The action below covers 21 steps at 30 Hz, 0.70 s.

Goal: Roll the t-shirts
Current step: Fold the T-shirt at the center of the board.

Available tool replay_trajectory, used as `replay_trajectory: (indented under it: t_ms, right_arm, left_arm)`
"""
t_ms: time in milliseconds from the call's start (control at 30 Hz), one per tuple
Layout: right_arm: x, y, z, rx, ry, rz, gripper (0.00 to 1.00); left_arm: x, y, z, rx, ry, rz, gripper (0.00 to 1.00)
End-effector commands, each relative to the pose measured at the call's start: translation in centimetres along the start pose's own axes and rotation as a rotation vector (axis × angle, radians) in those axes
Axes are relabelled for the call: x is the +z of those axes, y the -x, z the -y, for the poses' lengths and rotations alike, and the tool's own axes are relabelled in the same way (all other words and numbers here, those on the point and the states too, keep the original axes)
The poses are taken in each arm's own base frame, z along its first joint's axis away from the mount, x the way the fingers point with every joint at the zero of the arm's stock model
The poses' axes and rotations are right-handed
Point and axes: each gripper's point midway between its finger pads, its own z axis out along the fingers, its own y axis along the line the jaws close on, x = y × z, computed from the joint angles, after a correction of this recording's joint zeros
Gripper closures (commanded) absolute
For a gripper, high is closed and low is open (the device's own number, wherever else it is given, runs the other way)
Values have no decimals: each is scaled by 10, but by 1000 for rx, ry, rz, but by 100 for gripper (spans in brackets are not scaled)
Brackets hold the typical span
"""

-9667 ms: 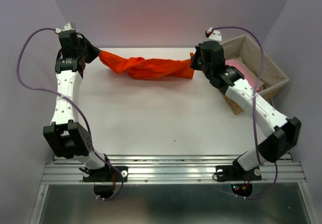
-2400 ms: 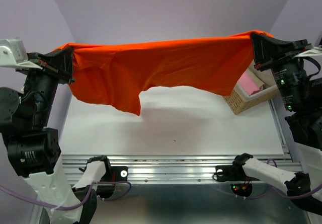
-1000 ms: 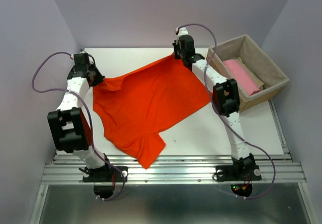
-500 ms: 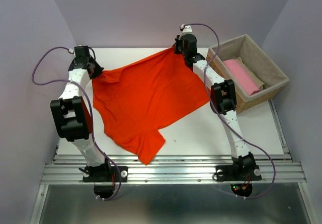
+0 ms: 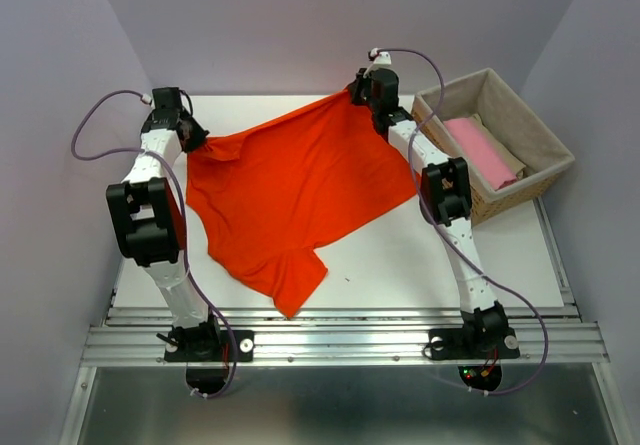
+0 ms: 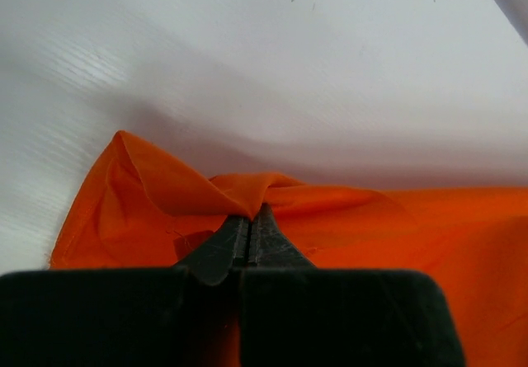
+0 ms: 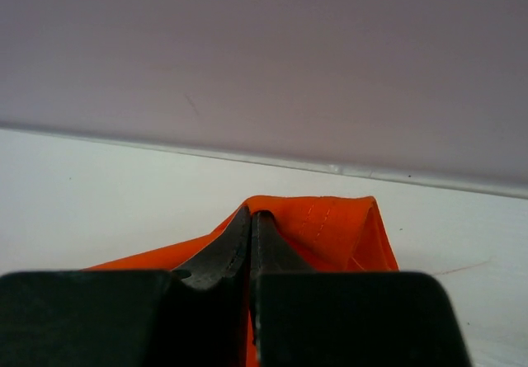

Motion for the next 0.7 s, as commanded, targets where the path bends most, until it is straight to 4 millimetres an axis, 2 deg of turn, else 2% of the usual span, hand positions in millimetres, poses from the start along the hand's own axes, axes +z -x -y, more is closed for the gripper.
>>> replay_trajectory:
  t_ms: [0, 33, 100, 167, 200, 233, 267, 300, 367, 400, 433, 467, 667]
  right_arm:
    - [3, 33, 11, 50, 3, 99, 99]
    - [2, 34, 17, 61, -7, 96, 99]
    - [-2, 28, 10, 95, 25, 61, 99]
    - [-5, 23, 19, 116, 9, 35, 99]
    - [-7, 26, 16, 131, 14, 30, 99]
    - [-10, 25, 16, 139, 10, 20, 99]
    - [-11, 24, 15, 146, 11, 12, 99]
    - [-14, 26, 20, 153, 6, 8, 99]
    - [-21, 27, 19, 172, 1, -6, 99]
    - [-23, 27, 18, 178, 2, -11, 99]
    - [-27, 28, 17, 194, 2, -20, 99]
    - [-29, 27, 15, 201, 6, -26, 99]
    - [-45, 27, 8, 239, 20, -60, 99]
  left_arm:
    - [-16, 14, 17, 3, -35, 37, 100]
    - [-18, 11, 19, 1, -37, 31, 100]
    - [-24, -2, 21, 7, -28, 10, 100]
    - [-27, -12, 21, -7, -19, -6, 100]
    - [-33, -15, 23, -12, -23, -4, 100]
    - [-34, -28, 22, -20, -18, -27, 100]
    - [-35, -32, 20, -18, -14, -29, 100]
    - [-38, -35, 21, -35, -17, -32, 100]
    - [-42, -47, 20, -45, -19, -41, 100]
    - [-47, -46, 22, -60, -24, -28, 100]
    - [-46, -56, 21, -60, -20, -44, 100]
    - [-50, -55, 24, -74, -31, -32, 100]
    - [-52, -81, 14, -109, -16, -62, 100]
